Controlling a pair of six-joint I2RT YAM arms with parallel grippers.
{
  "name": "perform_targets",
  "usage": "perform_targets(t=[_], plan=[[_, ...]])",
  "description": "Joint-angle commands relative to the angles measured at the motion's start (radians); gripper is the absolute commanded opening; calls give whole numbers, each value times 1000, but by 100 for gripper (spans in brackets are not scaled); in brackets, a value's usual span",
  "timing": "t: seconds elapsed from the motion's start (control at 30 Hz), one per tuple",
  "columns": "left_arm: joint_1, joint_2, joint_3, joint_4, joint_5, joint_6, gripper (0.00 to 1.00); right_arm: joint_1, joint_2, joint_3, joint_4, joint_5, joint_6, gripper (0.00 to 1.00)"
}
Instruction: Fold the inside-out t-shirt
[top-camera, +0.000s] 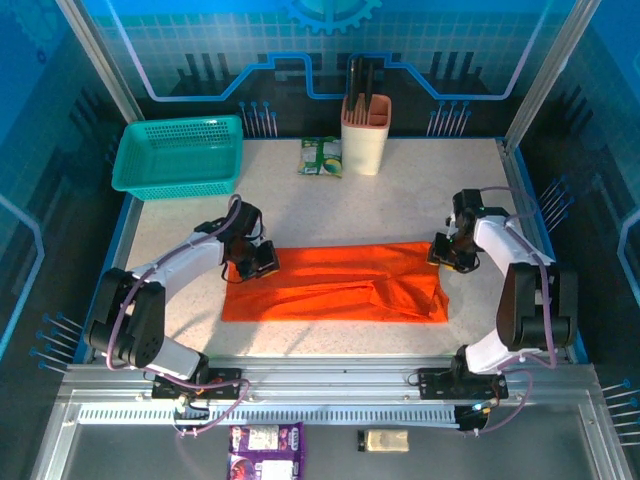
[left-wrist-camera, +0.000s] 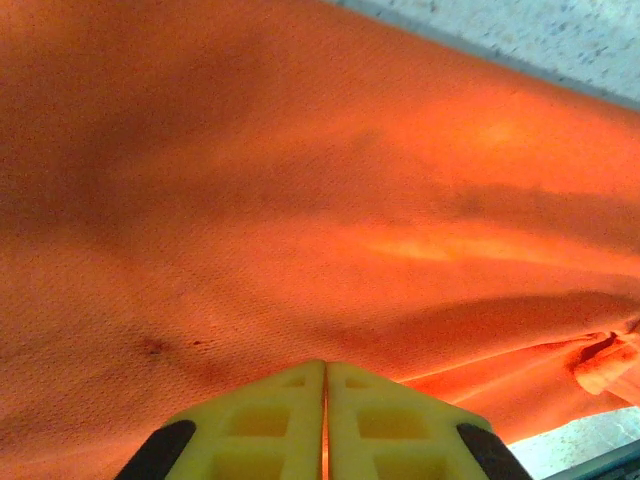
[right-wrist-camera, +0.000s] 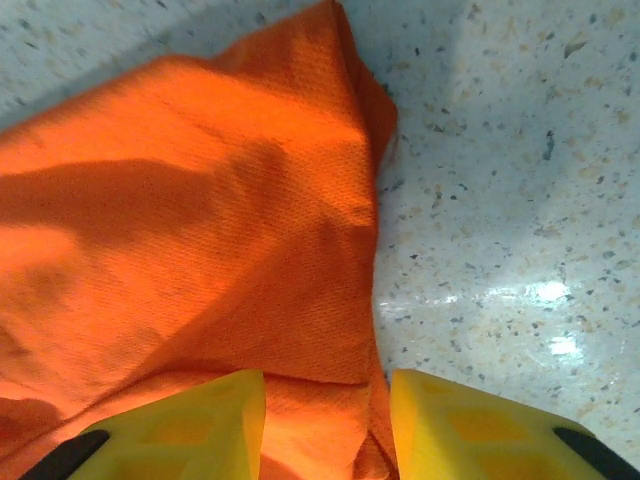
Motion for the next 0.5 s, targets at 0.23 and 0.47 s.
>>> perform_targets(t=[0.23, 0.47], plan=[[0, -36, 0, -30, -2, -11, 10, -19, 69, -36, -44, -50, -45, 39], [1, -41, 18, -49, -7, -10, 10, -20, 61, -84, -33, -84, 2, 44]])
